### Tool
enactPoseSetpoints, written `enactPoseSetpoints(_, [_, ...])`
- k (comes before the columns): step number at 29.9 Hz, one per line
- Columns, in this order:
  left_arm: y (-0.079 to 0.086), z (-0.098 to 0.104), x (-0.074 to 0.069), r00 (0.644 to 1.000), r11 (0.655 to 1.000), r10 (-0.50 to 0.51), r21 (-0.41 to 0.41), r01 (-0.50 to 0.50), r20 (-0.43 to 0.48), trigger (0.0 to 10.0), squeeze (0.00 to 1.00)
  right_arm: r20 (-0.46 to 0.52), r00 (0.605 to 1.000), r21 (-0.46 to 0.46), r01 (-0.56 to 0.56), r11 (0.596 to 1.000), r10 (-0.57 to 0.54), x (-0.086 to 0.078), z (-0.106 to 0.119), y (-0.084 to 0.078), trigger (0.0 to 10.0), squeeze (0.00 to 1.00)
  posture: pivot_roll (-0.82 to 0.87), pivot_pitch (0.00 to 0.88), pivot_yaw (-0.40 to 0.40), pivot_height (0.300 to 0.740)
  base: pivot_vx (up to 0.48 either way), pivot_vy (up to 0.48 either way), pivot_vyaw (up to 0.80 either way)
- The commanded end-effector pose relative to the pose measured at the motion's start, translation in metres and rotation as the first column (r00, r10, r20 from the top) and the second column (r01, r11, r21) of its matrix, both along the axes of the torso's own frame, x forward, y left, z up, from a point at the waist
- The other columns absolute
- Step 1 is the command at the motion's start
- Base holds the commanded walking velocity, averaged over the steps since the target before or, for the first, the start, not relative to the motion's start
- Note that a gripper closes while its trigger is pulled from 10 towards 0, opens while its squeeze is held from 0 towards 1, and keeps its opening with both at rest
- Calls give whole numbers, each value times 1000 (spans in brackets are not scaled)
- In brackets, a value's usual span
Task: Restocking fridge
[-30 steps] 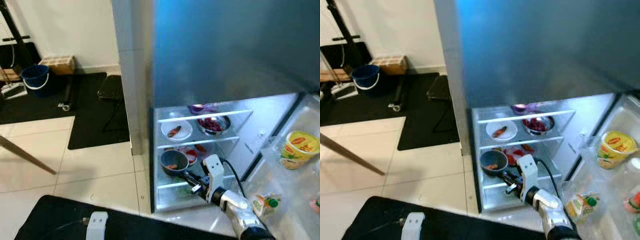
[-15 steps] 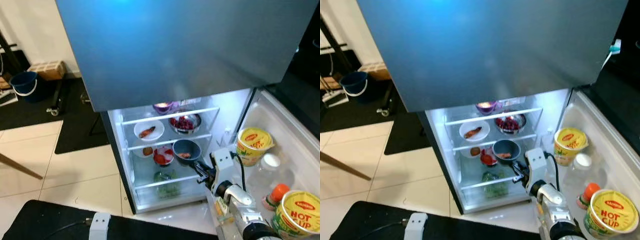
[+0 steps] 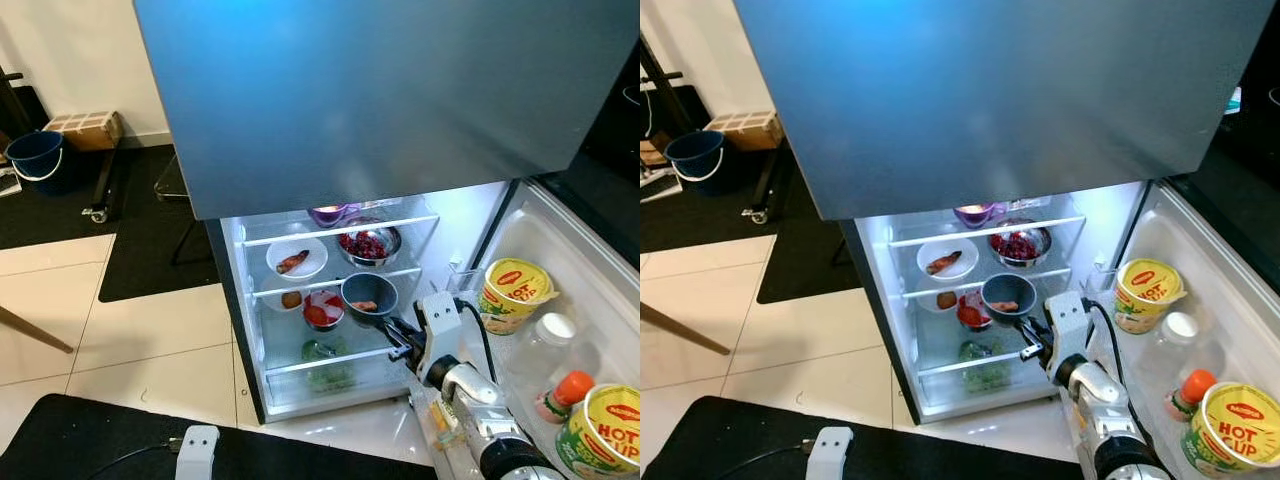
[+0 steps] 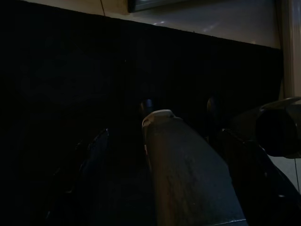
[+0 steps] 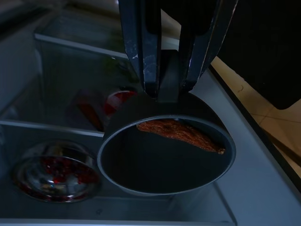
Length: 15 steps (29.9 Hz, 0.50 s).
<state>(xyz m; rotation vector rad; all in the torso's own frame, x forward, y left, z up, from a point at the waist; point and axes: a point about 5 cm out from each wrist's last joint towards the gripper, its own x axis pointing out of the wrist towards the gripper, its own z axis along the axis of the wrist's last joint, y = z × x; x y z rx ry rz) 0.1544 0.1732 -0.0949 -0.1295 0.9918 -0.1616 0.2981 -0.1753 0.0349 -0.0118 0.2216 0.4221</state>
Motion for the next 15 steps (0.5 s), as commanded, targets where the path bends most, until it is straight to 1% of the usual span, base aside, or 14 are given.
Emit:
enactPoseSetpoints(1, [0,-1,-1,1000,1000,-11,1,11,-11,10000,0,36,999,-2,-17,1000,17,6,8,6,10000,0,-113,0,39,740,0,-469,0])
enactPoseSetpoints(4, [0,0,1,1000,1000,-2,3,2,-6,10000,0,41,999,0,-22,1000,22,8,9,9,10000,0,-111,0,38,740,0,-467,0])
enactPoseSetpoints(15, [2,0,1,1000,1000,9,4,-9,-6,10000,0,42,999,-8,-29,1000,30,9,10,16,10000,0,-114,0,46,740,0,0,0])
